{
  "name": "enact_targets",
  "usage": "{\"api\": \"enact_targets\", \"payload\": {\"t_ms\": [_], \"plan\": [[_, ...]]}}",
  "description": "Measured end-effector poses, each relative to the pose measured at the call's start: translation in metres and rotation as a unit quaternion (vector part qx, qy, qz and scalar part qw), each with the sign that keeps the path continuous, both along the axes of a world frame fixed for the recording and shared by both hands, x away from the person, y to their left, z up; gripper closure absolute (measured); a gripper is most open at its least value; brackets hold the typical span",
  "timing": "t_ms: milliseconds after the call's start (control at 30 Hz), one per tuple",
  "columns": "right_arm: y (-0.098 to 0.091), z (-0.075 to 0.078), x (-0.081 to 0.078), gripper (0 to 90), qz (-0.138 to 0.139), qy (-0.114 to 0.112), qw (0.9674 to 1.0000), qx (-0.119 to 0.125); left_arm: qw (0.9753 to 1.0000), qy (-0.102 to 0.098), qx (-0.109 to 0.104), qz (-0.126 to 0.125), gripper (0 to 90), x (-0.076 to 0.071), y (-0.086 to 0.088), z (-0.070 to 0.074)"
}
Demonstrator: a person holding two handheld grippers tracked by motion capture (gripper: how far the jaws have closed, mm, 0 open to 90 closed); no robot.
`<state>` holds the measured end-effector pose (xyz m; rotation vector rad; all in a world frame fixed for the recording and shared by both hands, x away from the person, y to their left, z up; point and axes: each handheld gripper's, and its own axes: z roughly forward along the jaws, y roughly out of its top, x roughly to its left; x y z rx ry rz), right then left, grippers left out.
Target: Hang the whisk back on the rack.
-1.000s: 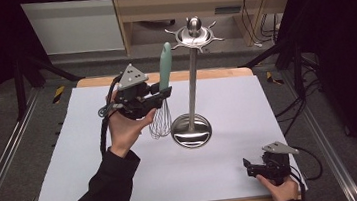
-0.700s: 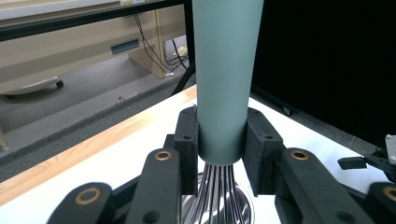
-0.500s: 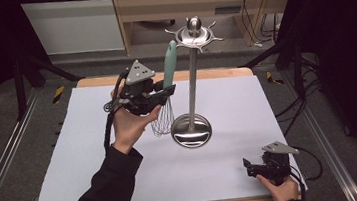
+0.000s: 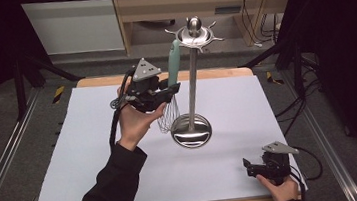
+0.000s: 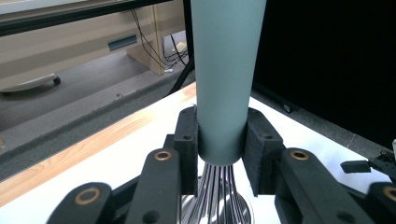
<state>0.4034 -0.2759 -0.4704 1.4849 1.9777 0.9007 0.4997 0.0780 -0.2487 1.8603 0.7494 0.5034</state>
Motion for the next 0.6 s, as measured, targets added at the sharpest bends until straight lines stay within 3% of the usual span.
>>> {"api": "enact_targets", "payload": {"t_ms": [600], "plan": [[0.0,0.0,0.0,8.7,0.0,0.001,1.0,0.002,0.9997,-0.017,-0.021,0.0,68.8,0.01,-0.011,-0.01]]}}
